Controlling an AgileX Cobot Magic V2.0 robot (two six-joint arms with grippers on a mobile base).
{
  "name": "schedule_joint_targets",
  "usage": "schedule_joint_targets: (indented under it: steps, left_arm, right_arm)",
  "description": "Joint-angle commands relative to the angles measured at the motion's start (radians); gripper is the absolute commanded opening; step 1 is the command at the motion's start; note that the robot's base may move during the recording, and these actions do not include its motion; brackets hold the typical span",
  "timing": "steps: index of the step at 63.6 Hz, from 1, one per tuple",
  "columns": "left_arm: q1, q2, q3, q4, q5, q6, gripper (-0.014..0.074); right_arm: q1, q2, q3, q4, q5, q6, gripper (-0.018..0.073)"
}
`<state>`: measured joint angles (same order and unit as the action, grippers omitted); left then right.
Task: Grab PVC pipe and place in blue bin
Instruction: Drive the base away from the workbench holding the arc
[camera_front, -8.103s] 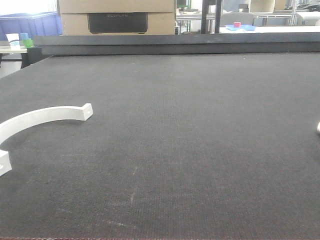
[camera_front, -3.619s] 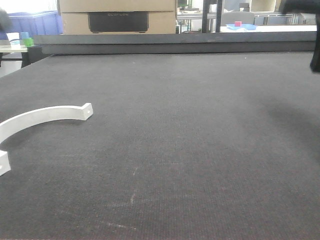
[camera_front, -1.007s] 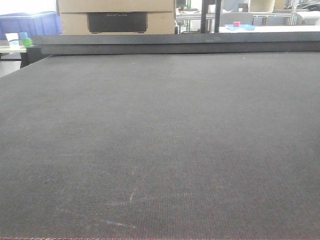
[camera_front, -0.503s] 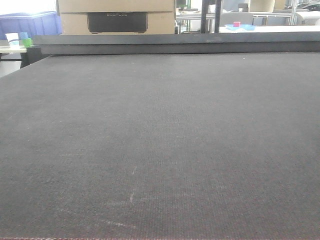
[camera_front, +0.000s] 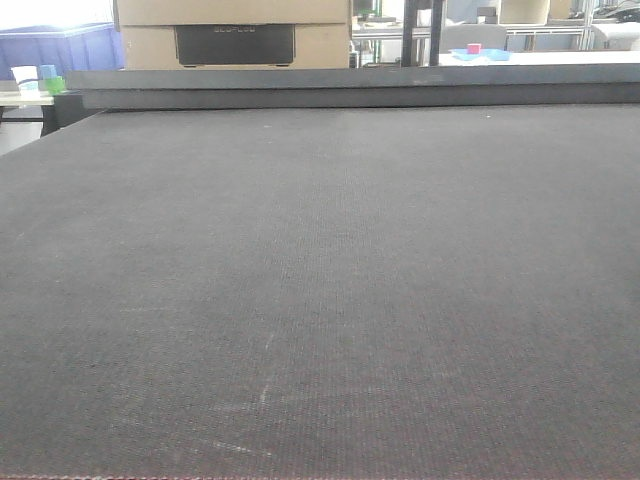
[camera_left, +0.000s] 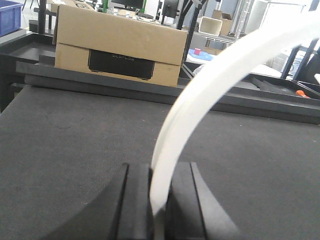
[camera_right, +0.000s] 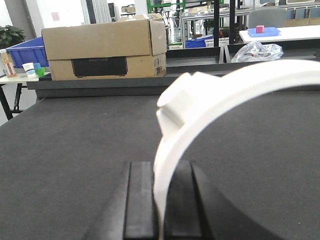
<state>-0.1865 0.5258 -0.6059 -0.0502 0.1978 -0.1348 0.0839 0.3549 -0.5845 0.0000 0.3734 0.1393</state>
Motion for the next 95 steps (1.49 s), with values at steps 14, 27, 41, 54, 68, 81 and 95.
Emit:
schedule_joint_targets:
  steps: [14,27,41,54,68,81,95]
  left_arm:
    - [-0.007,-0.004,-0.002,-0.007,-0.03,-0.005,-0.0111]
    - [-0.007,-0.004,-0.002,-0.007,-0.03,-0.005,-0.0111]
    - [-0.007,-0.004,-0.002,-0.007,-0.03,-0.005,-0.0111]
    - [-0.007,-0.004,-0.002,-0.007,-0.03,-0.005,-0.0111]
    - [-0.007,-0.004,-0.002,-0.007,-0.03,-0.005,-0.0111]
    - [-0.007,-0.004,-0.002,-0.007,-0.03,-0.005,-0.0111]
    - [-0.007,-0.004,-0.002,-0.007,-0.03,-0.005,-0.0111]
  right_arm:
    - [-0.003,-0.005,0.003,-0.008,-0.031,-0.007,-0.0168]
    - [-0.003,-0.005,0.003,-0.008,-0.032,-0.007,-0.0168]
    - [-0.003,-0.005,0.003,-0.008,-0.032,-0.007,-0.0168]
    - [-0.003,-0.005,0.003,-0.008,-0.032,-0.007,-0.0168]
    - [-0.003,-0.005,0.003,-0.008,-0.034,-0.007,-0.0168]
    - [-0.003,-0.005,0.003,-0.008,-0.034,-0.007,-0.0168]
    - [-0.003,-0.005,0.003,-0.008,-0.036,-0.007,-0.0168]
